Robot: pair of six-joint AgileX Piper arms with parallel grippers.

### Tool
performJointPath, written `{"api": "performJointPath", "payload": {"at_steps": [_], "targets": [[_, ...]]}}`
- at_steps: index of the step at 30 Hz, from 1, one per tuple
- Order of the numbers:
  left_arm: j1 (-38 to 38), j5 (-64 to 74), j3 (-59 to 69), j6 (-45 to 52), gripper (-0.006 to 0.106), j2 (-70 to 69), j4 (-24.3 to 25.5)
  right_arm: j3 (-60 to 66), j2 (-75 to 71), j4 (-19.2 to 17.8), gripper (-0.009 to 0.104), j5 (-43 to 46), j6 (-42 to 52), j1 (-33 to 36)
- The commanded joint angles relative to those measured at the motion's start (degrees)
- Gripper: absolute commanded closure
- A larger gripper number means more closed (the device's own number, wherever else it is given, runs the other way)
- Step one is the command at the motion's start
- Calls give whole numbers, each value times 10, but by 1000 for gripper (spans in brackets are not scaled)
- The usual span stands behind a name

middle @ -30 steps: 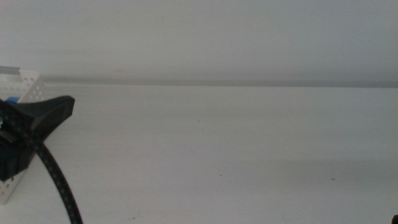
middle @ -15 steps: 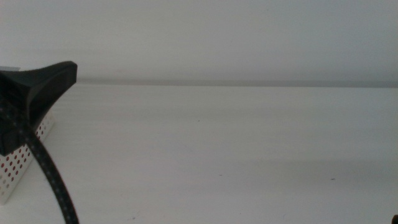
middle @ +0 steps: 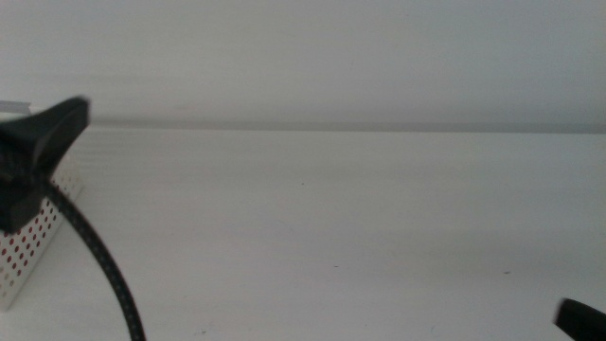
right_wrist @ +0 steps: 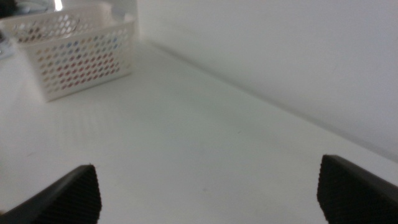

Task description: Use arms to grab the bottles and put them into the dustbin to the left of the table.

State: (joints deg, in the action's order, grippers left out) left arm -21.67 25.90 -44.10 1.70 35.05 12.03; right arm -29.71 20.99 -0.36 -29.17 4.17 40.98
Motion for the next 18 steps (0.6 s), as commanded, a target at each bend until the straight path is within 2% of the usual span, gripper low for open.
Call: {"api": "performJointPath", "payload": {"at_steps": [1,4,8,12,15,18], "targets": [[46,-31,42,-5,7,-30,0,45,-2,-4,2,67,2,-26],[102,-34,97,-5,7,-74,-2,93,-2,-5,2,77,2,-83],[183,-38,165,-5,7,-143,-15,149,-3,-3,2,131,2,-209],[248,-38,236,-5,7,-227,-60,197,-38,-1,2,190,2,-332],[278,-38,284,-5,7,-279,-81,226,-81,-11,2,193,2,-394],[295,-38,326,-5,7,-320,-83,250,-134,-11,2,193,2,-421]]}}
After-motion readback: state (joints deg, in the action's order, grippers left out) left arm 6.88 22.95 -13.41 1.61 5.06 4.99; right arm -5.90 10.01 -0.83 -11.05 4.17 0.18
